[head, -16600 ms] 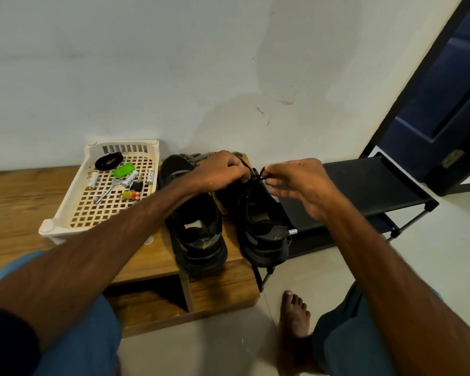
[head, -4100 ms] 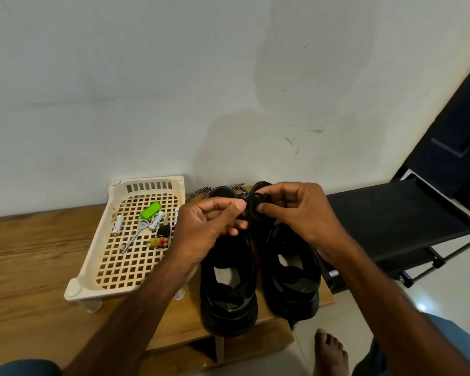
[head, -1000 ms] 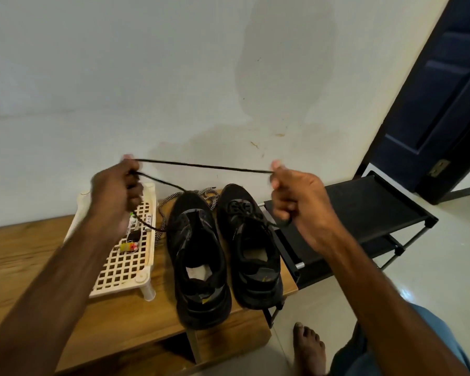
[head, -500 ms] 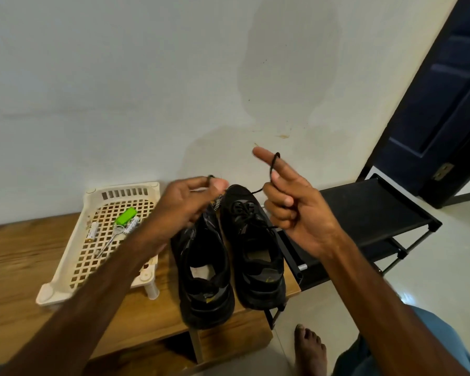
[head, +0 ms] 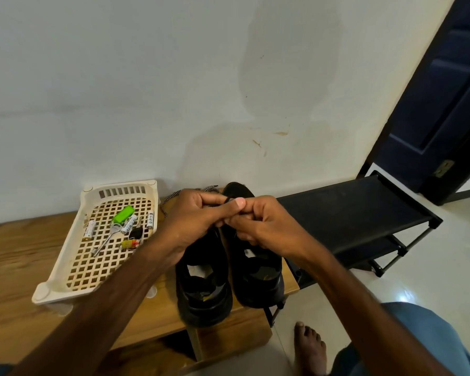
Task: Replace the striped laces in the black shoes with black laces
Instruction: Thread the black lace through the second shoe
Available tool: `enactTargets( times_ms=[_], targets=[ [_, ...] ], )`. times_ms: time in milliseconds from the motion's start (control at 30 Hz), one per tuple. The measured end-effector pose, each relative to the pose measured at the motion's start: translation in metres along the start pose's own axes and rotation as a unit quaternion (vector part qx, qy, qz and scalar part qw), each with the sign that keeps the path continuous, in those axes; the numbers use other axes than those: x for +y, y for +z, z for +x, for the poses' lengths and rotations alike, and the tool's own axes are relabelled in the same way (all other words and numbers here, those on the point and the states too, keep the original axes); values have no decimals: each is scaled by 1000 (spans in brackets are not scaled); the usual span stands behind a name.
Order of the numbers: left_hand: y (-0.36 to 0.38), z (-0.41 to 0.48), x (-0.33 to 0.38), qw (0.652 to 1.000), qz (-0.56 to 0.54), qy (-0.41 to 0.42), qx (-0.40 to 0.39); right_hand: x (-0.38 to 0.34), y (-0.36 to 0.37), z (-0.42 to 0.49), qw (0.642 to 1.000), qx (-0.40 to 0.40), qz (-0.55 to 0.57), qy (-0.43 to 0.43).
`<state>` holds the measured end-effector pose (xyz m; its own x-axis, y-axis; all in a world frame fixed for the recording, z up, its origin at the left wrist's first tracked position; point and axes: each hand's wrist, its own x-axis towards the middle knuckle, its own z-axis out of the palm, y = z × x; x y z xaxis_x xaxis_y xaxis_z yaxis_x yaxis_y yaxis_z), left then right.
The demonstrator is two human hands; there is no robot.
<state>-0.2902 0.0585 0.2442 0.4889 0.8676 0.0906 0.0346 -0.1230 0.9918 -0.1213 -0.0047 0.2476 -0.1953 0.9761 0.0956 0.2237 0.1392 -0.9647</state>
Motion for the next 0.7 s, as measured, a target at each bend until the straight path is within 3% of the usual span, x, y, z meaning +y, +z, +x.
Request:
enactTargets(
  times_ms=[100,167,300,400,567,700],
  targets=[
    [-13,6,6,997,5,17,76,-4,-10,-3,1000,-9,-21,-6],
    [-38,15,7,984,-23,-1,178,-6,-22,-5,999,39,13,-2],
    [-91,27,-4,923,-99,-52,369,-10,-46,-8,955,179,237,22],
    [-102,30,-14,900,-113,-71,414,-5,-50,-5,925,211,313,35],
    [-118,34,-17,880,-83,-43,465,7,-48,-1,933,254,247,64],
    [-107,28,-12,925,-7,-7,380,16,-37,3,937,345,-31,44]
  ],
)
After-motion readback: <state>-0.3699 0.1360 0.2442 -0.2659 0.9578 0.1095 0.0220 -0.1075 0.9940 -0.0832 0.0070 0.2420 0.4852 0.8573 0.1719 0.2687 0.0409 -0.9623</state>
